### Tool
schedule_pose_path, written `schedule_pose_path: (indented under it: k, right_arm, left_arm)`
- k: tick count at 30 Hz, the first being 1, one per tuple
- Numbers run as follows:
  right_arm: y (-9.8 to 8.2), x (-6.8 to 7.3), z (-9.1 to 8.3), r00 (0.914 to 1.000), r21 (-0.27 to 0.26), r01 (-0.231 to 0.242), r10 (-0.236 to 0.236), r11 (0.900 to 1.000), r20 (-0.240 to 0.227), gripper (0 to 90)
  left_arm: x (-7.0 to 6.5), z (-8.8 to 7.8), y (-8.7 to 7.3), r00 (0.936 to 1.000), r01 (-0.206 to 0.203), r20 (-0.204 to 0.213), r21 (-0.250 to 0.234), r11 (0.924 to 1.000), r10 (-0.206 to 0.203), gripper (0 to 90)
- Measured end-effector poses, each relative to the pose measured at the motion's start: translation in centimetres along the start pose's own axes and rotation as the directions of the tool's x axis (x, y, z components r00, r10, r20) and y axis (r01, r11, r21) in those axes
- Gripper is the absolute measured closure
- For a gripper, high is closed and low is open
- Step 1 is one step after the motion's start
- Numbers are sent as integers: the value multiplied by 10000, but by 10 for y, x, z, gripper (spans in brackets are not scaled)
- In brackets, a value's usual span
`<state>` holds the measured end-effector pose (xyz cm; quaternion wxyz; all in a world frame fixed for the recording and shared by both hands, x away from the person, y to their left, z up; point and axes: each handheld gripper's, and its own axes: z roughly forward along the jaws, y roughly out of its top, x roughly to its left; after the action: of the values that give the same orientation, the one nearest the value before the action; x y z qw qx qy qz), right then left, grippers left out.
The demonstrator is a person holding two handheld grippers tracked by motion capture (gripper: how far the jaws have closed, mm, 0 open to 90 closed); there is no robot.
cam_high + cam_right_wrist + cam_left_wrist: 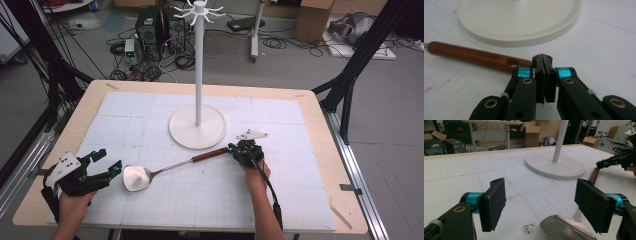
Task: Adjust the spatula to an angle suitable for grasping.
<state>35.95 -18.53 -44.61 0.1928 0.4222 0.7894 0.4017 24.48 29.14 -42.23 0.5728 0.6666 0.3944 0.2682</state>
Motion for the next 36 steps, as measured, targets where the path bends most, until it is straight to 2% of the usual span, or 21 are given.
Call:
schedule_pose_path:
  k: [2, 4, 9, 12, 15, 19, 22, 27, 31, 33, 34, 36]
  right_arm:
    - [-1, -7, 0, 9994, 30, -170, 169, 9999, 289, 895]
    - [-3, -10, 2, 9990, 147, -354, 349, 9993, 275, 895]
    - [-1, -7, 4, 9999, 292, 15, -20, 9996, 150, 895]
    - [0, -4, 5, 9998, 269, 76, -72, 9996, -169, 895]
    - [1, 3, 7, 9992, 451, 364, -356, 9983, -193, 895]
    - [1, 1, 6, 9992, 325, 166, -154, 9993, -373, 896]
    - [1, 3, 8, 9978, 257, 229, -213, 9994, -621, 895]
    - [3, 10, 10, 9943, 366, 393, -354, 9986, -1002, 895]
    - [4, 13, 11, 9867, 290, 658, -607, 9974, -1506, 895]
    - [4, 14, 10, 9852, 216, 528, -485, 9984, -1644, 894]
    - [4, 14, 8, 9865, 193, 509, -473, 9985, -1570, 894]
    - [4, 11, 1, 9898, 83, 170, -157, 9998, -1413, 858]
  left_arm:
    - [0, 0, 0, 10000, -6, -6, 10, 10000, 6, 254]
    - [0, 0, 0, 10000, 33, 6, 7, 10000, -33, 254]
    - [0, 1, 0, 10000, 15, 49, 48, 10000, -15, 254]
    - [0, 1, 0, 10000, 12, 51, 61, 10000, -13, 255]
    - [0, 2, 0, 10000, 34, 70, 57, 10000, -34, 255]
    - [0, 2, -1, 10000, 27, 59, 76, 10000, -28, 256]
    - [0, 2, -1, 10000, -1, 81, 97, 10000, 0, 256]
    - [0, 3, -1, 10000, 4, 70, 121, 9999, -4, 256]
    - [0, 3, -1, 10000, 28, 67, 138, 9999, -29, 256]
    - [1, 3, -1, 10000, 37, 81, 140, 9999, -39, 256]
    - [1, 2, -1, 10000, 31, 79, 133, 9999, -32, 256]
    - [2, 2, -1, 9999, 20, 111, 155, 9999, -22, 259]
